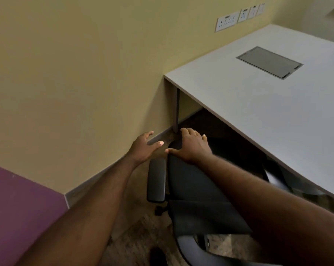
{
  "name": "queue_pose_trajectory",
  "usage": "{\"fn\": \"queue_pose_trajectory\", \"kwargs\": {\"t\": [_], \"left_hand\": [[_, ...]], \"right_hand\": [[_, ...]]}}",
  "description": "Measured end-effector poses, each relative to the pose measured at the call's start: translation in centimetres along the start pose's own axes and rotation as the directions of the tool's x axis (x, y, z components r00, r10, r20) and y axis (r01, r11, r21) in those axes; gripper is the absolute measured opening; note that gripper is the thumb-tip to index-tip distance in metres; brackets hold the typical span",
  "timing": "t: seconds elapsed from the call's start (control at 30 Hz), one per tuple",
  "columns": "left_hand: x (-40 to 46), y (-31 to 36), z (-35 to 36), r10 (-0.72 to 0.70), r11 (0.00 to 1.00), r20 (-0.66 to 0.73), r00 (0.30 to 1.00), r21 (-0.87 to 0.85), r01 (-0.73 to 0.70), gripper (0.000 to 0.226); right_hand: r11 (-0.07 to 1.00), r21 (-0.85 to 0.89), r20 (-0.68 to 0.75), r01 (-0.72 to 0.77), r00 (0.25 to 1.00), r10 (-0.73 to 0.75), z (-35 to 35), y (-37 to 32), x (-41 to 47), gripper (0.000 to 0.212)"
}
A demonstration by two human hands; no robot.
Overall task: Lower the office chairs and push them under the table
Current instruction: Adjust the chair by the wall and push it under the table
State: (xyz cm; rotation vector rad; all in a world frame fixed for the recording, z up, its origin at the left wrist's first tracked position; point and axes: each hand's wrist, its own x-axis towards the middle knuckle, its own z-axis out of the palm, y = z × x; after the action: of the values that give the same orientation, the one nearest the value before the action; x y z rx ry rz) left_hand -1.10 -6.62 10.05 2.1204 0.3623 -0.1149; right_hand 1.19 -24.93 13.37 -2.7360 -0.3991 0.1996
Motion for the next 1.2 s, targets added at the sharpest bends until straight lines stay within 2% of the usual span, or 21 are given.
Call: {"fn": "queue_pose_trajectory", "kwargs": {"t": [0.17, 0.43, 0.7, 0.83, 0.97, 1.07, 1.13, 1.2], "left_hand": [[-3.7, 3.5, 0.0, 0.107, 0.988, -0.015, 0.994, 0.115, -0.104, 0.07], [-9.3, 6.5, 0.8, 0.16, 0.975, -0.034, 0.986, 0.16, -0.153, 0.07], [-17.1, 10.0, 3.2, 0.305, 0.936, 0.017, 0.952, 0.181, -0.303, 0.061], [-21.9, 10.1, 4.9, 0.369, 0.917, 0.03, 0.929, 0.155, -0.369, 0.047], [-25.9, 9.5, 7.2, 0.463, 0.864, 0.096, 0.881, 0.174, -0.473, 0.026], [-27.4, 8.7, 8.6, 0.492, 0.831, 0.133, 0.86, 0.223, -0.51, 0.018], [-27.9, 8.4, 9.0, 0.469, 0.825, 0.175, 0.866, 0.264, -0.5, 0.024], [-28.0, 8.0, 9.8, 0.453, 0.762, 0.256, 0.854, 0.386, -0.52, 0.042]], "right_hand": [[0.996, -0.012, -0.053, 0.091, 0.994, -0.092, -4.2, 3.8, -2.8, 0.093], [0.987, -0.079, -0.114, 0.141, 0.982, -0.149, -9.3, 9.0, -7.6, 0.094], [0.981, -0.03, -0.162, 0.19, 0.968, -0.192, -13.0, 12.6, -15.4, 0.087], [0.973, 0.058, -0.169, 0.225, 0.962, -0.213, -12.9, 14.4, -20.6, 0.074], [0.971, 0.104, -0.181, 0.214, 0.964, -0.194, -11.5, 16.5, -25.6, 0.044], [0.979, 0.077, -0.212, 0.191, 0.962, -0.171, -10.4, 17.7, -27.9, 0.028], [0.982, 0.031, -0.223, 0.186, 0.959, -0.175, -9.8, 18.4, -28.9, 0.031], [0.984, -0.036, -0.195, 0.176, 0.964, -0.179, -9.2, 19.6, -29.9, 0.041]]}}
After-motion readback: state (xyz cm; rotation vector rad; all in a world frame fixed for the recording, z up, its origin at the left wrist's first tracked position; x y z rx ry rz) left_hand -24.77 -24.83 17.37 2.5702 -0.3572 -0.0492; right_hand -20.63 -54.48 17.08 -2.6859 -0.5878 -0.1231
